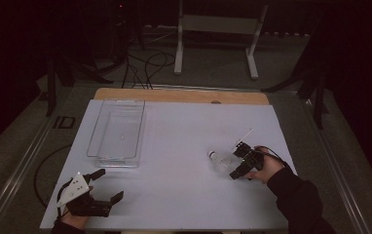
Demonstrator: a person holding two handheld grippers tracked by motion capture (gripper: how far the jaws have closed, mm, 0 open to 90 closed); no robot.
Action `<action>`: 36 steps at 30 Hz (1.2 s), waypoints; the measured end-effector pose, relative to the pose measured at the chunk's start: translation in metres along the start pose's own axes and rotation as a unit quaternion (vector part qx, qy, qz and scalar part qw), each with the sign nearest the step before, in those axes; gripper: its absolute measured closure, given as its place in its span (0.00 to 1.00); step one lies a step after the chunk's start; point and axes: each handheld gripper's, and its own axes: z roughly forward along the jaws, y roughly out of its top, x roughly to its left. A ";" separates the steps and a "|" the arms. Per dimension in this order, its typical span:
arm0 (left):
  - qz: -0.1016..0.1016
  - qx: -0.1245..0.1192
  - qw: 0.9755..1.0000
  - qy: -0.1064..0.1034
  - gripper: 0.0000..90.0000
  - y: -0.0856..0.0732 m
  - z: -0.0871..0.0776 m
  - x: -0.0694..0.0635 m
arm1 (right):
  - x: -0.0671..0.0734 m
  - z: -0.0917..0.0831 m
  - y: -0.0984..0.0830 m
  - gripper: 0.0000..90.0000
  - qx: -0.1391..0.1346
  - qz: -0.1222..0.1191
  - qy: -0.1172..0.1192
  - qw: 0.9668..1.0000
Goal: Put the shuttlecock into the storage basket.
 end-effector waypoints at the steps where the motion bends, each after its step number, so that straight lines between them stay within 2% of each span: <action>1: 0.000 0.000 1.000 0.000 0.00 0.000 0.000 0.000 | 0.000 0.000 0.001 0.36 0.001 0.001 0.001 1.000; 7: 0.000 -0.001 1.000 0.000 0.00 0.000 0.000 0.000 | -0.001 0.003 0.009 0.44 0.016 -0.003 -0.002 1.000; 12: 0.001 0.001 1.000 0.000 0.00 0.000 0.000 0.000 | 0.000 0.004 0.015 0.46 0.019 -0.009 -0.006 1.000; 19: 0.001 0.001 1.000 -0.001 0.00 0.000 0.000 0.000 | 0.000 0.007 0.023 0.47 0.025 -0.016 0.003 1.000; 23: 0.001 0.002 1.000 -0.002 0.00 0.000 0.000 0.000 | -0.001 0.008 0.027 0.49 0.025 -0.016 -0.001 1.000; 31: 0.003 0.006 1.000 -0.003 0.00 -0.001 0.001 -0.001 | -0.003 0.007 0.036 0.58 0.016 -0.012 -0.009 1.000; 36: 0.004 0.007 1.000 -0.003 0.00 -0.001 0.001 -0.001 | -0.004 0.010 0.042 0.61 0.014 -0.012 -0.006 1.000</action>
